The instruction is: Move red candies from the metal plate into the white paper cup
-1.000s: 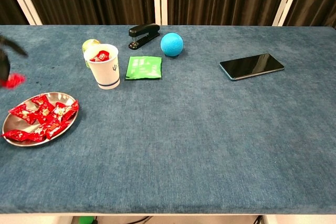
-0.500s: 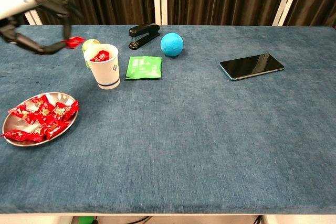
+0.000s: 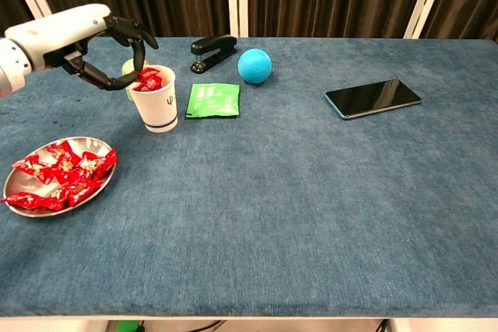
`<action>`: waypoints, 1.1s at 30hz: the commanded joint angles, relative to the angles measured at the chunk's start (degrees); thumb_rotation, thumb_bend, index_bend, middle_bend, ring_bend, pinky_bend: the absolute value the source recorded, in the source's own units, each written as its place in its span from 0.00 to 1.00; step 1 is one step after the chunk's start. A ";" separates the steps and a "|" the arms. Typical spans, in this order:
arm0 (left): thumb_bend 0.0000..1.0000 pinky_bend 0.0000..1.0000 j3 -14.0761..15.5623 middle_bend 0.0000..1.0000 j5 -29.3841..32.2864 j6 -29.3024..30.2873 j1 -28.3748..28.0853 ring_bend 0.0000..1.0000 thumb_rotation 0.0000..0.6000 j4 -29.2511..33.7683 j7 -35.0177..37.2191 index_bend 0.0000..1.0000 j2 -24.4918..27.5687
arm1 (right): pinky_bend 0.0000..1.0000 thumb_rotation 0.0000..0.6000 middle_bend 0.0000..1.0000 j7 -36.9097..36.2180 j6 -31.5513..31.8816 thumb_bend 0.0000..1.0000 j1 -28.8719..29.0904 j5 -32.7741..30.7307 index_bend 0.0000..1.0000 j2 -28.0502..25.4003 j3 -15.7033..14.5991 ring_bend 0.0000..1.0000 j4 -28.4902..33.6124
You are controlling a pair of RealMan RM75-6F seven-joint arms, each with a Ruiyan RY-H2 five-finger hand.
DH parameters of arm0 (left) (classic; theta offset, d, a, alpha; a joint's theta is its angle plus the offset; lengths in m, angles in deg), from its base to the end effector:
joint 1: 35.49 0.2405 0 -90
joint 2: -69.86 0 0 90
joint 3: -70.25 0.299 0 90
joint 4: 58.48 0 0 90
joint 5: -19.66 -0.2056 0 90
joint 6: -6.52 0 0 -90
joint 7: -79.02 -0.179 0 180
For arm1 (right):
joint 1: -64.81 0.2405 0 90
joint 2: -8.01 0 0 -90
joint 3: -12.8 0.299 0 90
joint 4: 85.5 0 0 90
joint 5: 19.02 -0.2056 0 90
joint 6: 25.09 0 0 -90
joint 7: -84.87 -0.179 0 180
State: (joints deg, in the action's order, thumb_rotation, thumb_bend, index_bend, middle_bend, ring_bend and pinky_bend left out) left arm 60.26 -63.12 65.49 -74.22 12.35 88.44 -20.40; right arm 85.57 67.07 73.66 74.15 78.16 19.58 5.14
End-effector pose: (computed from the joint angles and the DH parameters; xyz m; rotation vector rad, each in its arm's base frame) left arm -0.1993 0.4131 -0.0058 -1.8020 -1.0218 -1.1978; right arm -0.2949 -0.2491 0.1721 1.3849 -0.7160 1.1919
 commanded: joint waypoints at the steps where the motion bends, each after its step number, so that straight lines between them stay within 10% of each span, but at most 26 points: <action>1: 0.39 0.21 0.50 0.25 0.04 -0.04 -0.23 0.12 1.00 -0.99 -0.04 0.47 -0.43 | 0.00 1.00 0.00 0.00 0.02 0.32 0.01 -0.09 0.00 0.02 0.08 0.00 -0.12; 6: 0.39 0.21 1.15 0.24 -0.88 2.22 0.47 0.12 1.00 -0.41 0.26 0.25 0.09 | 0.00 1.00 0.00 -0.03 -0.52 0.32 0.25 -0.27 0.00 0.36 0.04 0.00 -0.46; 23: 0.38 0.21 10.82 0.24 -5.38 11.43 10.82 0.12 1.00 10.50 -3.31 0.37 10.00 | 0.00 1.00 0.00 -0.20 -0.97 0.32 0.67 0.01 0.00 0.97 -0.14 0.00 -1.00; 33: 0.36 0.21 14.27 0.24 -8.41 14.30 14.69 0.12 1.00 6.37 -4.09 0.36 6.70 | 0.00 1.00 0.00 0.98 -0.51 0.32 0.53 0.77 0.00 0.95 -0.47 0.00 0.01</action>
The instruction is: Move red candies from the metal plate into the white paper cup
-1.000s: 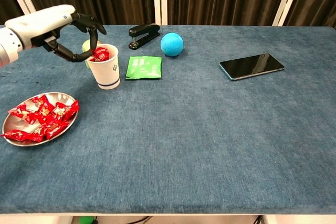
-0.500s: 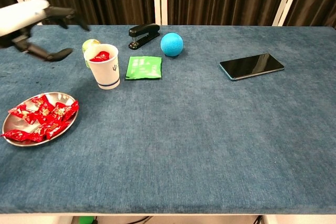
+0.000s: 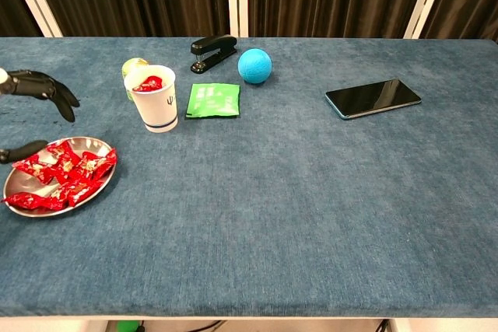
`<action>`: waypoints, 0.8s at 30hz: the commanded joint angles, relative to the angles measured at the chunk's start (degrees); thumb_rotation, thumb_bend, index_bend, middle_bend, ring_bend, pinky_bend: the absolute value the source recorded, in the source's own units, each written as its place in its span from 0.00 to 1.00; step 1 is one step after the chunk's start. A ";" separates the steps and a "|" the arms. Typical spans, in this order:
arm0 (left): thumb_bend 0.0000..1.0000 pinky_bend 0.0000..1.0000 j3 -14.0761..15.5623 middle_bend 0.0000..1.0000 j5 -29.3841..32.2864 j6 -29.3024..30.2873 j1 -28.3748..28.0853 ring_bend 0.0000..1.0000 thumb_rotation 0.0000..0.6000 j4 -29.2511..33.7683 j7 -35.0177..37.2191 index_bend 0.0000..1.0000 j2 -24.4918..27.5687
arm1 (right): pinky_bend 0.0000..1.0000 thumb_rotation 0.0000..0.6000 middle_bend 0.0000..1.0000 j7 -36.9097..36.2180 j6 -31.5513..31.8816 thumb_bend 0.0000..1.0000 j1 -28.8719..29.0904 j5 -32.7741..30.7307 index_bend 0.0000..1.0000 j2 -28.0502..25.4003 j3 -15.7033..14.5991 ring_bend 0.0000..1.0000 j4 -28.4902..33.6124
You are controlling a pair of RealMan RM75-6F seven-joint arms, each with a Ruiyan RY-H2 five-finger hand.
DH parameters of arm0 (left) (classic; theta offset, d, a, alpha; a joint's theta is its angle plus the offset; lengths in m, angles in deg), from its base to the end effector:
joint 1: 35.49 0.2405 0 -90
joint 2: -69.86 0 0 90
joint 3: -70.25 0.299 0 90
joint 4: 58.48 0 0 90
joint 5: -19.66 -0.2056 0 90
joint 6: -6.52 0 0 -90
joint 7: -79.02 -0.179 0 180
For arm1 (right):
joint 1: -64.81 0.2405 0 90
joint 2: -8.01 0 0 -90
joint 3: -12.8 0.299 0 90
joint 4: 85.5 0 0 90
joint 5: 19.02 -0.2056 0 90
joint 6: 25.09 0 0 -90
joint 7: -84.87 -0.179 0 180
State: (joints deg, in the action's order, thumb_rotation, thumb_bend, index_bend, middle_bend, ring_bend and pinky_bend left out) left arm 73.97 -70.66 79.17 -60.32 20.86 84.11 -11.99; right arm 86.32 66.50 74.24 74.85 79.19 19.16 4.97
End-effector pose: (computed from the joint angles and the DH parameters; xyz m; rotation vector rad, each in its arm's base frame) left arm -0.2803 0.2993 0.0270 -1.8363 -0.9830 -1.0615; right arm -0.2908 -0.2507 0.1626 1.4088 -0.7179 1.1967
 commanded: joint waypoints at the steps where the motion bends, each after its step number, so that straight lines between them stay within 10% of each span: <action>1: 0.36 0.21 0.63 0.24 -0.93 0.55 0.91 0.12 1.00 -2.99 0.20 0.36 -2.27 | 0.00 1.00 0.00 0.37 0.10 0.32 -0.07 0.10 0.00 -0.14 -0.05 0.00 0.29; 24: 0.35 0.20 0.44 0.21 -0.41 -3.96 0.62 0.10 1.00 -8.82 -1.03 0.31 -4.99 | 0.00 1.00 0.00 2.01 -0.46 0.32 0.14 -0.10 0.00 -0.06 0.04 0.00 1.23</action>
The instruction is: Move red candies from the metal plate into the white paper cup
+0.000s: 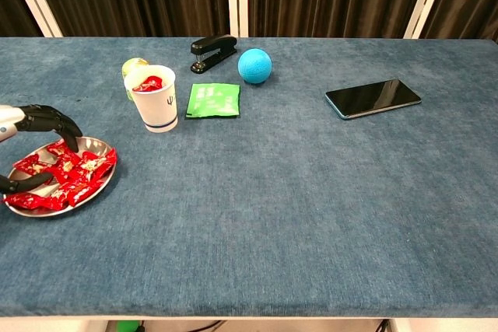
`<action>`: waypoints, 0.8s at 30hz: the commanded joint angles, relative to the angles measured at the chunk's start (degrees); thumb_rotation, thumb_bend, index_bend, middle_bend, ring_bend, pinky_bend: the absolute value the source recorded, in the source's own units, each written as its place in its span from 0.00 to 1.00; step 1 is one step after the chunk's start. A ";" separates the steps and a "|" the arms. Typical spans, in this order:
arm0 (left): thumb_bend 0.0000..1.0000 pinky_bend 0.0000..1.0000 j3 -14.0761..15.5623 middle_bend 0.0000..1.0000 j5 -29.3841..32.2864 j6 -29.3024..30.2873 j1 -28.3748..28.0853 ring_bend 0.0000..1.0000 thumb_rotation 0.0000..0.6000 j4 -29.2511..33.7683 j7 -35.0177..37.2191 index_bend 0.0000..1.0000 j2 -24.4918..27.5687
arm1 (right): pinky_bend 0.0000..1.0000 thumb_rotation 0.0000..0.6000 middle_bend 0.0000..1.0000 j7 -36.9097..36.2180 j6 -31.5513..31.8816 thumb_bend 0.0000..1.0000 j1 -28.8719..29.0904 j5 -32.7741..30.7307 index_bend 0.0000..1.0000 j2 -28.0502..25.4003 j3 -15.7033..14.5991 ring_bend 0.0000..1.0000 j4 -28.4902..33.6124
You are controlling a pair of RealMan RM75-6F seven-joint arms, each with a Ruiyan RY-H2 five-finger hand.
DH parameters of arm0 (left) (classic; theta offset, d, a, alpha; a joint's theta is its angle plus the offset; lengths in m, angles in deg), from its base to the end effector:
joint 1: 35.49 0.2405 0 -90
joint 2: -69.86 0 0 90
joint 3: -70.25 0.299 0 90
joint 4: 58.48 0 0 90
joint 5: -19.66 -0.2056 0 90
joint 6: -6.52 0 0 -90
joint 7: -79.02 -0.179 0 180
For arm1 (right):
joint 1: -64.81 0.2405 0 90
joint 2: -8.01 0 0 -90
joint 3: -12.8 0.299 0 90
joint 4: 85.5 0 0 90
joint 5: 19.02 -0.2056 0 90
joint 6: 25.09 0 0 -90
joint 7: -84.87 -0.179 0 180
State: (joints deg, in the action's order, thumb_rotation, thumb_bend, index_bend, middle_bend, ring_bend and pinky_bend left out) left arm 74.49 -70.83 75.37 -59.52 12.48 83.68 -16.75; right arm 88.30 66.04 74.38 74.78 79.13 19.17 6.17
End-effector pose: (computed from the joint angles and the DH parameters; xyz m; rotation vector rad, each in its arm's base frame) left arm -0.3061 0.2980 -0.0037 -1.8844 -0.9710 -0.9387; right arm -0.2868 -0.2510 0.1606 1.4165 -0.7101 1.1824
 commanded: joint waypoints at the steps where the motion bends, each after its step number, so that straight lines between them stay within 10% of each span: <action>1: 0.35 0.20 -0.05 0.20 -0.33 -0.33 -0.28 0.10 1.00 -0.58 -0.91 0.30 -0.26 | 0.00 1.00 0.00 0.05 0.02 0.32 0.00 -0.02 0.00 -0.03 0.03 0.00 0.08; 24: 0.35 0.20 -0.17 0.18 0.70 -4.03 -1.15 0.08 1.00 0.07 -5.98 0.30 0.38 | 0.00 1.00 0.00 0.42 -0.18 0.32 -0.02 -0.41 0.00 0.24 0.04 0.00 -0.12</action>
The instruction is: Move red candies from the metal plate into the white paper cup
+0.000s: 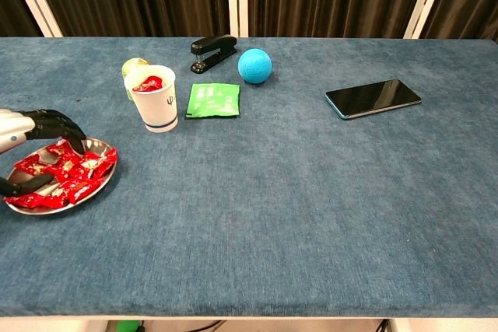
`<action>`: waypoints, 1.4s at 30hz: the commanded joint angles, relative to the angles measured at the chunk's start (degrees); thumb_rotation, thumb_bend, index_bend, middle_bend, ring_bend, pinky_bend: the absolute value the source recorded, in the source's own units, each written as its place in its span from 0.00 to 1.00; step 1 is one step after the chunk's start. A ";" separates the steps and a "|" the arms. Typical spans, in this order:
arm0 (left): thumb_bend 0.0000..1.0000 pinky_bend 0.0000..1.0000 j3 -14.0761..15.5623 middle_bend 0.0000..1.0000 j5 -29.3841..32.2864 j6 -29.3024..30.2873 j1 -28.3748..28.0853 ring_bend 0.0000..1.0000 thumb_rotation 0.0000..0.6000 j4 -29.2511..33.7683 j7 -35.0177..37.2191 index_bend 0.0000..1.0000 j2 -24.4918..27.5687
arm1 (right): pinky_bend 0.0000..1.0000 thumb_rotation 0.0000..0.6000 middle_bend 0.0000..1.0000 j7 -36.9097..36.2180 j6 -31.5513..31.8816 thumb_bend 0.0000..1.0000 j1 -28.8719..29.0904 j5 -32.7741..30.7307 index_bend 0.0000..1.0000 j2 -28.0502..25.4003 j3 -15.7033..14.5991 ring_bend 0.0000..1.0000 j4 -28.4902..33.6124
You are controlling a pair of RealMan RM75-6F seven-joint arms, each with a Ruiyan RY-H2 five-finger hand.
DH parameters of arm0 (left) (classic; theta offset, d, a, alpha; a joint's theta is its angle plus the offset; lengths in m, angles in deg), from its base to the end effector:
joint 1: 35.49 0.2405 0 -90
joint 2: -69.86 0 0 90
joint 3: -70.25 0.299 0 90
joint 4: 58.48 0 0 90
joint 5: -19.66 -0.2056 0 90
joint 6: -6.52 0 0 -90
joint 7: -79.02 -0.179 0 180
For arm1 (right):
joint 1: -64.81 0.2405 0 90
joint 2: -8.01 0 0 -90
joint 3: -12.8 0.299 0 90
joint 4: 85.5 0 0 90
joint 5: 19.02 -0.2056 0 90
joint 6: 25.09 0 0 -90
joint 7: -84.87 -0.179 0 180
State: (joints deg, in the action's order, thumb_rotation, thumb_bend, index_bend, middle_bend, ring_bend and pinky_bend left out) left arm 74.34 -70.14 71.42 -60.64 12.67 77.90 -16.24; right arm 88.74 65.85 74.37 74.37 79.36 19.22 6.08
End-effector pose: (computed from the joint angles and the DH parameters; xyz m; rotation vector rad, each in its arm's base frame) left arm -0.3091 0.3027 -0.0094 -1.9537 -0.8932 -0.8226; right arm -0.2881 -0.2515 0.1594 1.4132 -0.7116 1.1725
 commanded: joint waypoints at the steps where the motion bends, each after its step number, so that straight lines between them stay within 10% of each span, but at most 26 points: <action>1: 0.35 0.20 -0.03 0.18 0.01 -0.11 -0.03 0.08 1.00 -0.15 -0.19 0.31 -0.19 | 0.00 1.00 0.00 -0.04 0.00 0.32 -0.01 -0.01 0.00 0.02 -0.02 0.00 -0.06; 27: 0.35 0.20 -0.71 0.19 -0.65 1.27 -0.07 0.08 1.00 -0.24 0.50 0.48 -0.48 | 0.00 1.00 0.00 -0.62 -0.23 0.32 0.11 -0.32 0.00 0.24 0.04 0.00 -0.73; 42: 0.35 0.20 -5.13 0.19 -2.58 6.36 -2.07 0.08 1.00 10.48 3.17 0.49 7.33 | 0.00 1.00 0.00 -1.26 -0.04 0.32 0.11 -0.01 0.00 0.31 -0.08 0.00 -0.91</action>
State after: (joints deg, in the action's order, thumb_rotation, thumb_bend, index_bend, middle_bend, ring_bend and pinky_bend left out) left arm 69.96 -72.60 77.76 -62.02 22.36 80.78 -9.64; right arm 87.47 65.81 74.49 74.36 79.68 19.15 5.18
